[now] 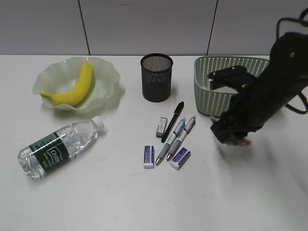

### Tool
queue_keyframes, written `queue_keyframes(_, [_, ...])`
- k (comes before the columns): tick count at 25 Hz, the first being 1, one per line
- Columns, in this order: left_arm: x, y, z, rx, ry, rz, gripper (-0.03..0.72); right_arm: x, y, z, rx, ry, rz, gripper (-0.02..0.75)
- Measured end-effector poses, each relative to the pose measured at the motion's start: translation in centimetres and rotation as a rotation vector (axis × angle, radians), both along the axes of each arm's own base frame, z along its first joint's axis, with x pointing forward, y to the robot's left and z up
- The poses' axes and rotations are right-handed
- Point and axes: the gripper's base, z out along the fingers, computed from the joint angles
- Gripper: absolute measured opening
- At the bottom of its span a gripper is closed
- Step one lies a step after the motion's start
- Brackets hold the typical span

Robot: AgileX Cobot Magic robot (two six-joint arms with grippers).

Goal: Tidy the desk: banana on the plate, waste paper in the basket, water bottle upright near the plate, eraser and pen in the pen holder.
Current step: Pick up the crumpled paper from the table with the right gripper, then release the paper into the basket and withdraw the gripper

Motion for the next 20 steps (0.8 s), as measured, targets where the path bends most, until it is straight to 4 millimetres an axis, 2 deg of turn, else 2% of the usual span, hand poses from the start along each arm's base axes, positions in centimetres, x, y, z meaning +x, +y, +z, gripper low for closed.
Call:
queue_keyframes(2, [0.0, 0.0, 0.0, 0.0, 0.0, 0.0, 0.33, -0.2, -0.1, 2.8, 0.032, -0.081, 0.0, 0.192])
queue_keyframes(5, [0.0, 0.0, 0.0, 0.001, 0.0, 0.0, 0.33, 0.3, -0.5, 7.0, 0.095, -0.31, -0.025, 0.192])
queue_keyframes(8, [0.0, 0.0, 0.0, 0.001, 0.0, 0.0, 0.33, 1.9, -1.4, 8.7, 0.136, -0.523, -0.081, 0.192])
queue_keyframes(11, [0.0, 0.0, 0.0, 0.001, 0.0, 0.0, 0.33, 4.0, -2.3, 8.0, 0.138, -0.618, -0.133, 0.192])
queue_keyframes(14, [0.0, 0.0, 0.0, 0.001, 0.0, 0.0, 0.33, 6.1, -2.7, 5.9, 0.117, -0.6, -0.161, 0.197])
queue_keyframes(15, [0.0, 0.0, 0.0, 0.001, 0.0, 0.0, 0.33, 6.7, -2.7, 5.1, 0.111, -0.585, -0.167, 0.223])
queue_keyframes(17, [0.0, 0.0, 0.0, 0.001, 0.0, 0.0, 0.33, 7.4, -2.6, 4.3, 0.106, -0.572, -0.169, 0.356])
queue_keyframes(20, [0.0, 0.0, 0.0, 0.001, 0.0, 0.0, 0.33, 7.9, -2.5, 4.6, 0.114, -0.585, -0.175, 0.565])
